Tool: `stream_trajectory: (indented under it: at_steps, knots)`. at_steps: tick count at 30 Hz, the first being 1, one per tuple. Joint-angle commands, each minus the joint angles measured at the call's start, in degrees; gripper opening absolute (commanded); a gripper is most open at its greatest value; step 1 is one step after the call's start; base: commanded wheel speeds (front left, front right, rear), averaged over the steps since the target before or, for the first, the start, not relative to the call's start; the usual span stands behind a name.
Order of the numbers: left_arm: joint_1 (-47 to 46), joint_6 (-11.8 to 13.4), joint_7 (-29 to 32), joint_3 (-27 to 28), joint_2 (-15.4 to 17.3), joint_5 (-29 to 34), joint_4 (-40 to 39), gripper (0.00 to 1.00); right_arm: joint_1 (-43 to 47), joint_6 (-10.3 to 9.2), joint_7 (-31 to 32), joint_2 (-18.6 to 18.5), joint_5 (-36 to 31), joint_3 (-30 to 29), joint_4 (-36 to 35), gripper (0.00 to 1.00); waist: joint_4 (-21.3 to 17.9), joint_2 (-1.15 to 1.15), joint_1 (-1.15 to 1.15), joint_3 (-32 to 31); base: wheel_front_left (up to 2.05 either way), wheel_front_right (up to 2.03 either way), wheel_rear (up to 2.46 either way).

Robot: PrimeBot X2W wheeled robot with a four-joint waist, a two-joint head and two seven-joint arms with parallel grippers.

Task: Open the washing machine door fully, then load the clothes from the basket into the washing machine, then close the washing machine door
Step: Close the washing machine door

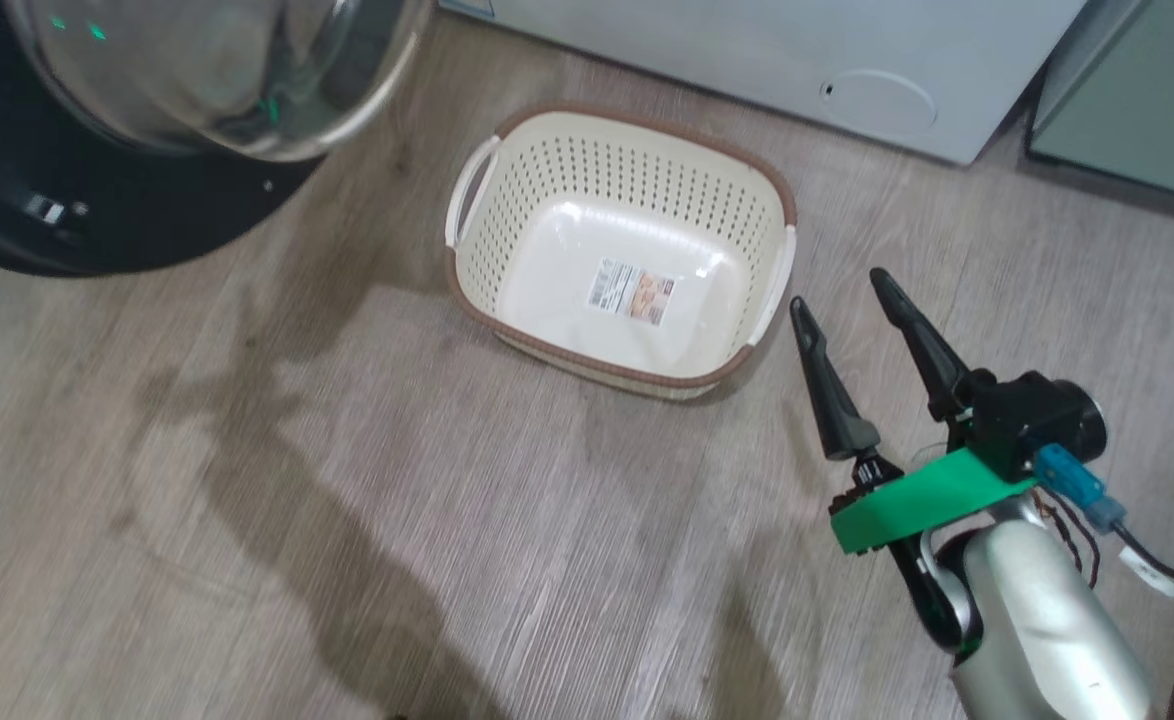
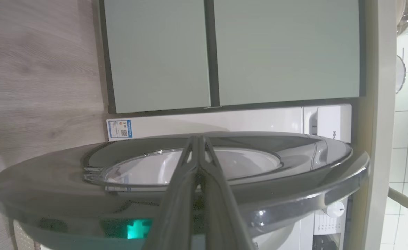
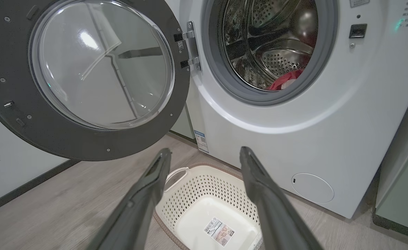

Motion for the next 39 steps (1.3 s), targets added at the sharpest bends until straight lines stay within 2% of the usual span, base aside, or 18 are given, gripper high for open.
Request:
stream_trajectory:
  at_steps: [1, 12, 22, 31, 39]
  knots:
    - [0.77, -0.1, 1.37, -0.86, 2.06, -0.65, -2.37, 0.0, 0.82, -0.01, -0.4, 1.08, 0.43, 1.64, -1.41, 1.0, -0.12, 0.0, 0.0, -1.02, 0.0, 0.0, 0.0]
    - [6.35, -0.1, 11.04, -5.49, -4.36, -3.64, -10.09, 0.0, 2.8, -0.01, -0.4, 1.93, 1.75, 2.0, -0.9, 1.0, -1.84, 0.0, 0.0, -6.68, 0.0, 0.0, 0.0]
    - [10.64, -0.1, 17.43, -9.29, -10.53, -5.61, -17.01, 0.0, 3.04, -0.01, -0.4, 2.11, 1.88, 1.42, -1.54, 1.0, -3.61, 0.0, 0.0, -6.69, 0.0, 0.0, 0.0]
    - [16.08, -0.09, 24.83, -10.48, -16.27, -9.9, -25.64, 0.0, 2.85, -0.01, -0.4, 2.15, 2.83, 0.85, -2.08, 1.0, -7.46, 0.0, 0.0, -6.58, 0.0, 0.0, 0.0]
    - [20.57, 2.9, 28.84, -12.39, -19.18, -13.35, -33.97, 0.0, 3.17, -0.01, -0.4, 2.15, 3.18, 0.46, -2.4, 1.0, -10.47, 0.0, 0.0, -6.06, 0.0, 0.0, 0.0]
